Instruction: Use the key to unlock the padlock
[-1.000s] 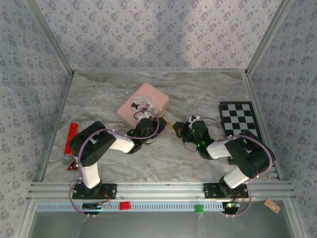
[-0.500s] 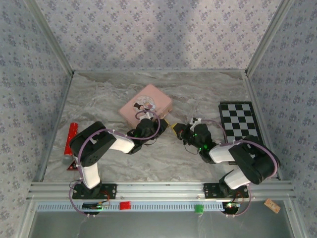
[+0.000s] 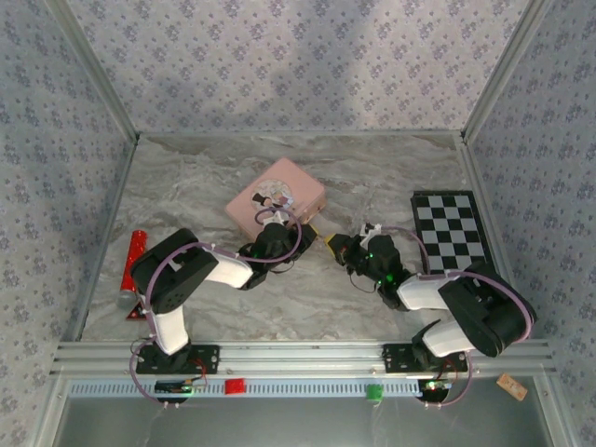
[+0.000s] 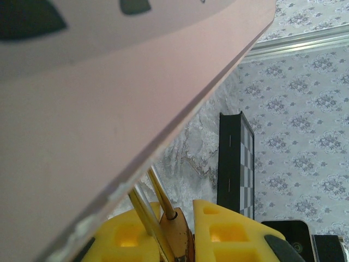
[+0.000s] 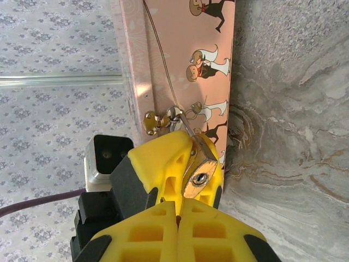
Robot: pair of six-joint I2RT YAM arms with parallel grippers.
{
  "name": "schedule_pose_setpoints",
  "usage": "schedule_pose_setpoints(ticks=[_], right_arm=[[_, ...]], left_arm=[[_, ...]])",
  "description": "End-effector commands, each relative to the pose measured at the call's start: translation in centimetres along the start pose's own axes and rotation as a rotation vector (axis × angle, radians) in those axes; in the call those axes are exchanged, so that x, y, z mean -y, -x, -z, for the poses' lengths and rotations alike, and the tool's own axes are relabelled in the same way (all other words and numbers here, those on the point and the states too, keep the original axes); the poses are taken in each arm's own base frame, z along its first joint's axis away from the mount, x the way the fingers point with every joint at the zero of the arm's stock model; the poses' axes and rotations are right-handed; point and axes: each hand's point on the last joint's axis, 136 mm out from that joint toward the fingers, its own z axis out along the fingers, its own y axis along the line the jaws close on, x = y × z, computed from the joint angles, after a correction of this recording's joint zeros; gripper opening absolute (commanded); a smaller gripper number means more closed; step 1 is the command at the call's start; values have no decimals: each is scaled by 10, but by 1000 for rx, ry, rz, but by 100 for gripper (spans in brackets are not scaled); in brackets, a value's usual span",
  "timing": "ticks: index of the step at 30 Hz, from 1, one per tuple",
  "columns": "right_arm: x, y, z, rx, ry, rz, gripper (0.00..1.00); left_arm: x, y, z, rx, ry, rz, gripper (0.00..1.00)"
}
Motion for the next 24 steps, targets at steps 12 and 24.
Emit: schedule_pose_setpoints(ticks=[12, 24], right_arm=[[25, 0, -9, 1, -21, -31, 0], [15, 4, 3, 27, -34, 9, 0]], left_arm=[[28, -22, 9, -125, -120, 105, 0], [20, -22, 9, -128, -91, 104, 0]])
